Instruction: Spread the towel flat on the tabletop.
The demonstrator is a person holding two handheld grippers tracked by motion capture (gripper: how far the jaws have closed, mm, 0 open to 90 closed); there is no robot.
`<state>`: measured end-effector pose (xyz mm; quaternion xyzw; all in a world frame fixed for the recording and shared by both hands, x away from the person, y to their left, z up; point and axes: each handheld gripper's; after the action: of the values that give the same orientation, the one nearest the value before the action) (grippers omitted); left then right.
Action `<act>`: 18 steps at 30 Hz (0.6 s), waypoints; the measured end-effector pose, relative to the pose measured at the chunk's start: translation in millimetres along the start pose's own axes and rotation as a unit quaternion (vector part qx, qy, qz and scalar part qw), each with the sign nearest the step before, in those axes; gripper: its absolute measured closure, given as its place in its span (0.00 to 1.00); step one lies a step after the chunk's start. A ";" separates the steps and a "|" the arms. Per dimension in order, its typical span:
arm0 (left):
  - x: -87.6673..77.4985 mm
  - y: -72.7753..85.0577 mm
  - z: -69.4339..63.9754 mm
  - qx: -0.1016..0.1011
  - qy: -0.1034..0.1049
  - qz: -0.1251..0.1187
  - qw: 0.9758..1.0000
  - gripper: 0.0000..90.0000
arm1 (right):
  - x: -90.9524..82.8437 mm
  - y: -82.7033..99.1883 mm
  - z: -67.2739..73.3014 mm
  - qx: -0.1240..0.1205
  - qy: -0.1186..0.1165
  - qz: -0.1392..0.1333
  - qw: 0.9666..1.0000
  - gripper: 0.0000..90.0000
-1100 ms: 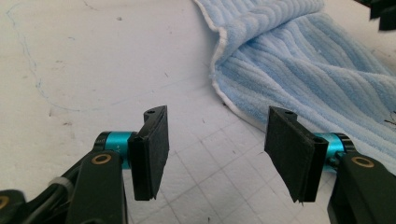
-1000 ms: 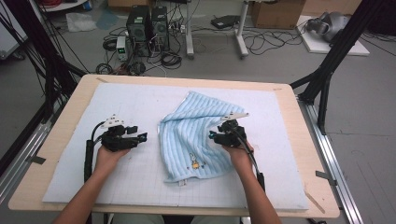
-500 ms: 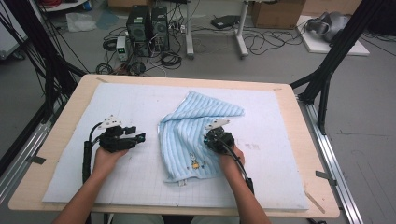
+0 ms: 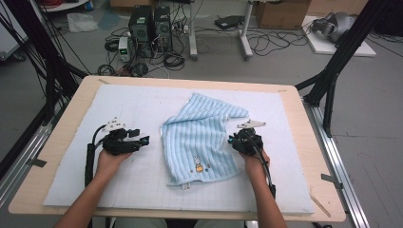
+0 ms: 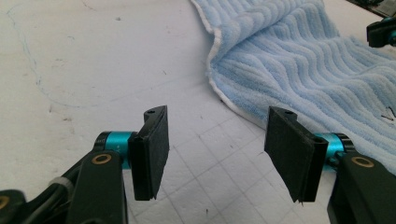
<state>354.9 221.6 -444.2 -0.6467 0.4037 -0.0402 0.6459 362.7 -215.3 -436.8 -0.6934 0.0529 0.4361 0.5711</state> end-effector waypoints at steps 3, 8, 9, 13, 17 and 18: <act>-0.1 0.0 0.0 0.000 0.001 0.001 1.000 0.45 | 8.0 -1.3 12.3 -0.009 -0.035 0.001 0.999 0.62; 0.1 0.2 -0.1 -0.001 0.001 0.003 1.000 0.45 | 24.1 -5.9 37.9 -0.032 -0.046 0.011 0.998 0.44; 0.2 0.3 -0.5 -0.001 0.000 0.002 1.000 0.45 | 24.1 -5.9 37.9 -0.032 -0.046 0.011 0.998 0.44; 0.0 0.2 -0.7 0.002 -0.001 0.003 1.000 0.45 | 23.8 -6.5 41.9 -0.026 -0.054 0.016 0.998 0.69; 0.3 0.6 -0.2 0.001 -0.001 0.005 1.000 0.45 | 21.0 -7.8 51.6 -0.062 -0.074 0.026 0.995 0.96; 0.3 0.6 -0.2 0.001 -0.001 0.005 1.000 0.45 | 19.8 -7.7 52.6 -0.072 -0.069 0.028 0.995 0.96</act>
<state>354.7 221.3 -444.8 -0.6440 0.4064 -0.0366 0.6471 350.6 -160.2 -442.5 -0.6989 0.0011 0.5017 0.5097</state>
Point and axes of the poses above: each handheld gripper's, and its own axes: x roughly forward along the jaws, y roughly out of its underside, z roughly to its left, and after that the axes turned 3 degrees about -y, right-handed
